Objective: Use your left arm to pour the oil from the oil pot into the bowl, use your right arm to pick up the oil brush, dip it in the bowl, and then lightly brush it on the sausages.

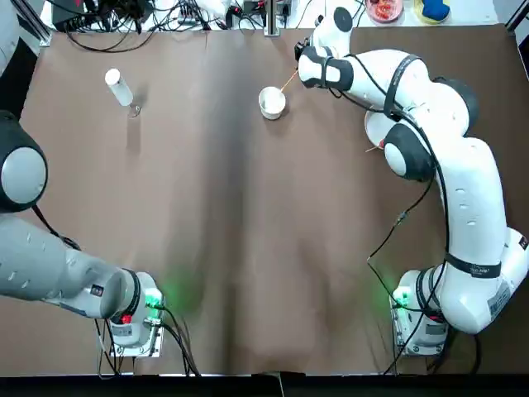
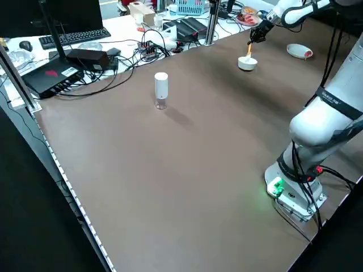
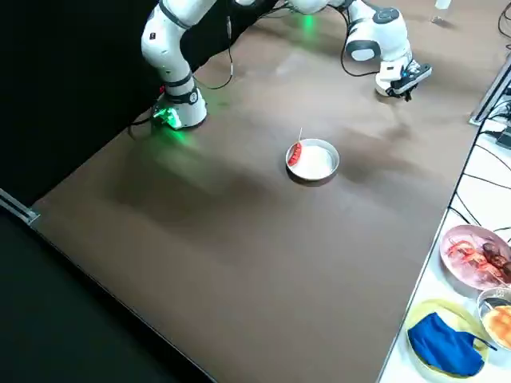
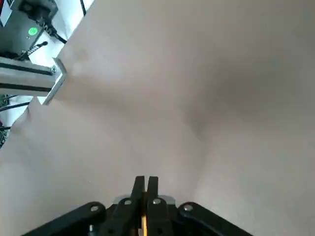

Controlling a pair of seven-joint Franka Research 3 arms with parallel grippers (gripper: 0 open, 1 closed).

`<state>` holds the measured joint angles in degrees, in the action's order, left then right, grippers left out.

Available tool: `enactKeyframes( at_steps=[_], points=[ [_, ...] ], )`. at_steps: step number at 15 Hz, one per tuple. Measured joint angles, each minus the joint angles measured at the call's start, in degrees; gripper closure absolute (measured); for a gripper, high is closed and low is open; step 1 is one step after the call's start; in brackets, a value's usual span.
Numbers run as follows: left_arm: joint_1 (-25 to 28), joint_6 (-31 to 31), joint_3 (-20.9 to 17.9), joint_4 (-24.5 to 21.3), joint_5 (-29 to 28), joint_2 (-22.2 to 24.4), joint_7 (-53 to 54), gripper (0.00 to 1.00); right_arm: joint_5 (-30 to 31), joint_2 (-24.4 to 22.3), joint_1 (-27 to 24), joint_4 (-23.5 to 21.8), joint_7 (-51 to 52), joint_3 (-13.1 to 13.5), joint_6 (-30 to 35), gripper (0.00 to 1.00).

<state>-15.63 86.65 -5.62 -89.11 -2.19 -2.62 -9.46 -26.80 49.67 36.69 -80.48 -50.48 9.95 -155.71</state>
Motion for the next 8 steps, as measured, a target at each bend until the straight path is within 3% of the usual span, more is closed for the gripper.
enactKeyframes(
  at_steps=[2, 8],
  points=[
    [0.8, 2.0, -0.1, 0.0, 2.5, 0.0, -0.1, 0.00, 0.0, 0.0, 0.3, 0.1, 0.0, 0.0, 0.0, 0.95],
    [1.9, 3.9, -0.3, 0.0, 3.0, -0.9, 0.4, 0.00, 0.0, 0.0, 1.0, 0.4, -0.9, 0.0, 0.0, 0.95]
  ],
)
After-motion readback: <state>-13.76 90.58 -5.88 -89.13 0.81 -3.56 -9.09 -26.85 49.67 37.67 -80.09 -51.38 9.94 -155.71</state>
